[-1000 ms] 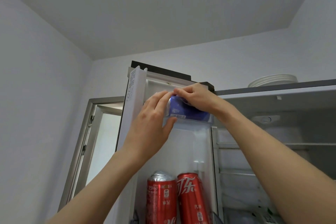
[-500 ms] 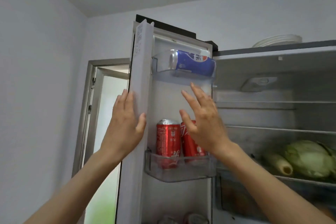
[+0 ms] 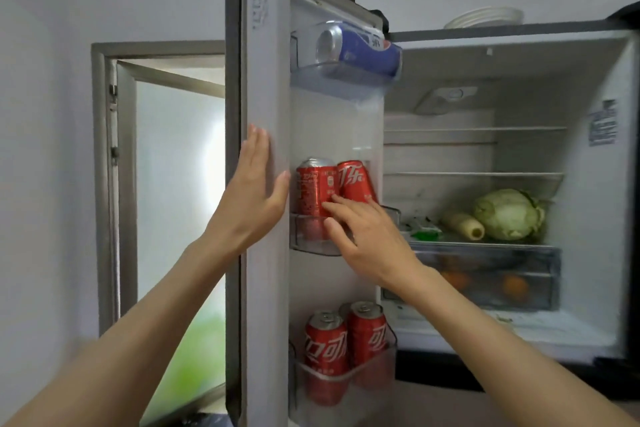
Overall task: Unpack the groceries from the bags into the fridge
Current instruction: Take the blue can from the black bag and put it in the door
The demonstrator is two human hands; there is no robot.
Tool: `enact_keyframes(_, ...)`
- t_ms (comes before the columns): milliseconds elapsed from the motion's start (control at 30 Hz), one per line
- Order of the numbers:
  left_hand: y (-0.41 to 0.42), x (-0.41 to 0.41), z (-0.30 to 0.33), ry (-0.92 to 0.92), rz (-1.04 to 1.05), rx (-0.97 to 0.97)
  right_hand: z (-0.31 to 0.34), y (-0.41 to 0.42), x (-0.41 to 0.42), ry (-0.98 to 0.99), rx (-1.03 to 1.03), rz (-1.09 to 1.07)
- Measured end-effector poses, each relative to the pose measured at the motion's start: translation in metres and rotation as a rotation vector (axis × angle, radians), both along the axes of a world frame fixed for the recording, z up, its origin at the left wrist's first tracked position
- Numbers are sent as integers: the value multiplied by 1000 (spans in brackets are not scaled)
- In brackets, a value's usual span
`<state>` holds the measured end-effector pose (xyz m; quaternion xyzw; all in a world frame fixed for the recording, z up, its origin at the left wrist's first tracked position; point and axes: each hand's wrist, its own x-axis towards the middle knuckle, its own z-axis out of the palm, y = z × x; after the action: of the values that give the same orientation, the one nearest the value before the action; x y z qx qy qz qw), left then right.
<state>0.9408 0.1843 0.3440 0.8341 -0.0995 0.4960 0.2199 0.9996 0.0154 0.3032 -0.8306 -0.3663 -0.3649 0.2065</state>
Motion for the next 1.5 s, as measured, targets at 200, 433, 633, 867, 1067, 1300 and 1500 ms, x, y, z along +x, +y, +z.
enact_keyframes(200, -22, -15, -8, -76, -79, 75, -3, -37, -4, 84, 103, 81)
enact_keyframes(433, -58, -21, -13, -128, -191, 212, -5, -97, -4, 217, 263, 61)
enact_keyframes(633, -84, -9, -26, -132, 114, 124, -6, -143, 0, 323, 291, -58)
enact_keyframes(867, -146, -4, -32, -151, -98, 10, -17, -176, -3, 319, 425, -50)
enact_keyframes(1067, -190, 11, -33, -168, -216, 26, -33, -198, -5, 269, 491, -8)
enact_keyframes(1300, -229, 43, -29, -17, -352, 169, -52, -222, 9, 273, 318, 7)
enact_keyframes(1500, -251, 85, -24, 29, -114, 428, -53, -226, 40, 402, 276, -148)
